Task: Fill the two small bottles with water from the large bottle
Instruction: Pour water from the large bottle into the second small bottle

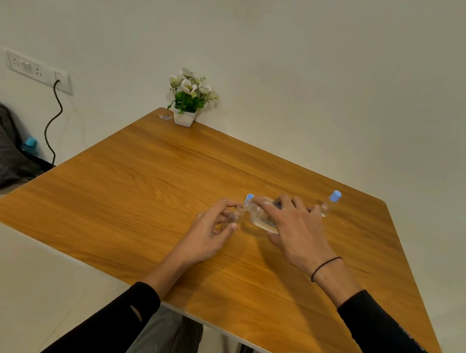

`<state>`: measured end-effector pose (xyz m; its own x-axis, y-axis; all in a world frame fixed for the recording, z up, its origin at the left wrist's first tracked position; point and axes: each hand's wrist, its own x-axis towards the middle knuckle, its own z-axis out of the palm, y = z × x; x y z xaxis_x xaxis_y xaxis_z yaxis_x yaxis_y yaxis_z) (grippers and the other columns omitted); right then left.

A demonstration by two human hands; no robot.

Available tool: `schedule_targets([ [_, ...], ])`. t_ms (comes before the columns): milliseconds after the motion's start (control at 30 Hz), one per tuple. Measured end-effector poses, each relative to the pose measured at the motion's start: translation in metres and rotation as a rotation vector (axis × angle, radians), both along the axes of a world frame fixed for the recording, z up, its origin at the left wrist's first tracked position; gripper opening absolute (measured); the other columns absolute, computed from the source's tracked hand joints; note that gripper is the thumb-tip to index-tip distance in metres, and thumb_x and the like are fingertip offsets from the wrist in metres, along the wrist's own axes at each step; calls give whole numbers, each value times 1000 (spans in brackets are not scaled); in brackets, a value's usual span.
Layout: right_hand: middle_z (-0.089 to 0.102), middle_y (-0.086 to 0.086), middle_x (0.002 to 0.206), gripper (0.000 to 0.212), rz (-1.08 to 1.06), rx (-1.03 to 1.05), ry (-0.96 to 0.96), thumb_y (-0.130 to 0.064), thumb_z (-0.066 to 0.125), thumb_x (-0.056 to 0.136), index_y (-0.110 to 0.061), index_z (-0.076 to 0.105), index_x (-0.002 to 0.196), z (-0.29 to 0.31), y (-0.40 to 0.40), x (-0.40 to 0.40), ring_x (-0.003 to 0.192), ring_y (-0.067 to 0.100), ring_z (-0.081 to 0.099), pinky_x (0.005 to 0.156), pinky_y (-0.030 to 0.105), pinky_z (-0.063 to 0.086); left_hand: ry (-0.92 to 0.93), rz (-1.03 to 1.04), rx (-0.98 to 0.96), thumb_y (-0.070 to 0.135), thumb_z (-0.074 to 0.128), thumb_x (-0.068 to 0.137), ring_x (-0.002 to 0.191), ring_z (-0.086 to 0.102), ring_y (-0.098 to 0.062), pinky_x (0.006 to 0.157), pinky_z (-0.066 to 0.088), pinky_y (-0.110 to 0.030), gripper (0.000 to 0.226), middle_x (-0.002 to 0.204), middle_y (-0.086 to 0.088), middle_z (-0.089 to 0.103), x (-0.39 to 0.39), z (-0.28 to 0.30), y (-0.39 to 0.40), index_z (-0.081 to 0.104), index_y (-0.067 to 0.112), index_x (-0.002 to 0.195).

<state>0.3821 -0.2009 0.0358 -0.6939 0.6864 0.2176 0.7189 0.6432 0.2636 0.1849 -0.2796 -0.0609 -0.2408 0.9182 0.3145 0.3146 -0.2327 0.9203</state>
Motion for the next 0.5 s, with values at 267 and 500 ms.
schedule_targets([
  [267,54,1,139,82,6,6,-11,-39,75,91,-51,24,155,1,0,0,117,25,52,87,48,39,5,-1,2,3,69,103,110,73,-6,86,66,-38,46,112,9,70,0,0,0,61,27,141],
  [500,55,-1,133,82,13,16,-12,-39,75,90,-51,24,153,3,-1,0,112,23,53,83,46,39,2,-5,14,0,67,103,111,73,-7,84,66,-39,45,114,5,70,0,0,-1,62,21,143],
])
